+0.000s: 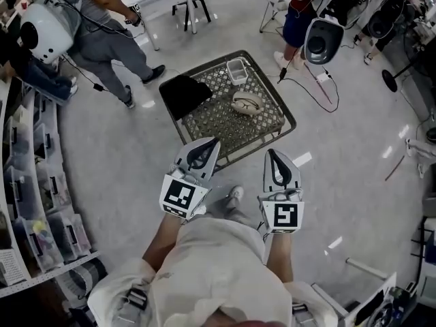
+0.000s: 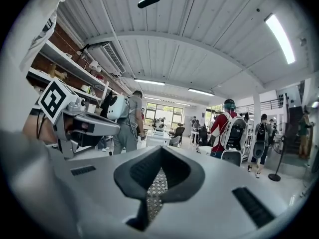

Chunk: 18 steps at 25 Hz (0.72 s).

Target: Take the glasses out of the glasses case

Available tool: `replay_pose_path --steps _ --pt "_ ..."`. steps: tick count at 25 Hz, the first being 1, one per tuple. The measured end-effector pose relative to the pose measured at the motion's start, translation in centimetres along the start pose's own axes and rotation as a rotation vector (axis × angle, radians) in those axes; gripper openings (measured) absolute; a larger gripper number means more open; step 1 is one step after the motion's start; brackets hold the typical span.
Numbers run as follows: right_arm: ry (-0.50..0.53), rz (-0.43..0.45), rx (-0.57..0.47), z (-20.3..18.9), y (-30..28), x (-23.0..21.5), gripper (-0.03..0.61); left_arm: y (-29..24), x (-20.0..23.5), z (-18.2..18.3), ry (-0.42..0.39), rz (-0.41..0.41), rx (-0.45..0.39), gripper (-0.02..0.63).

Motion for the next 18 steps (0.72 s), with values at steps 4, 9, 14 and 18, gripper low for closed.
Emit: replay_pose_path --steps 4,9,14,18 --pt "-0.031 0.039 -0.017 -0.8 -2.3 -2.6 0.006 -3.4 0.1 0.6 -0.005 0.029 -0.008 0.011" --pt "-0.012 0.048 -0.045 -1.6 -4.5 -6.7 0.006 -7.0 0.0 1.2 -0.007 0.074 -0.016 0.011" --pt "-0.010 0.075 -0.077 -2.1 -6.3 -8.9 0.006 -9.5 -0.1 2.1 -0.010 0.096 -0.035 0.011" --pt "-0.026 0.081 -0.052 -2.8 -7.5 -9.7 0.006 -10.9 0.3 1.8 -0.008 0.099 -0.022 0.012"
Point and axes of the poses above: the fingertips, and each gripper's own axes: y backward along the fingers, x to its left, z out of its top, the point moved 2 cm from there along y, backward along the fingers, and after that the axes turned 11 degrees about y, right-handed, at the moved point
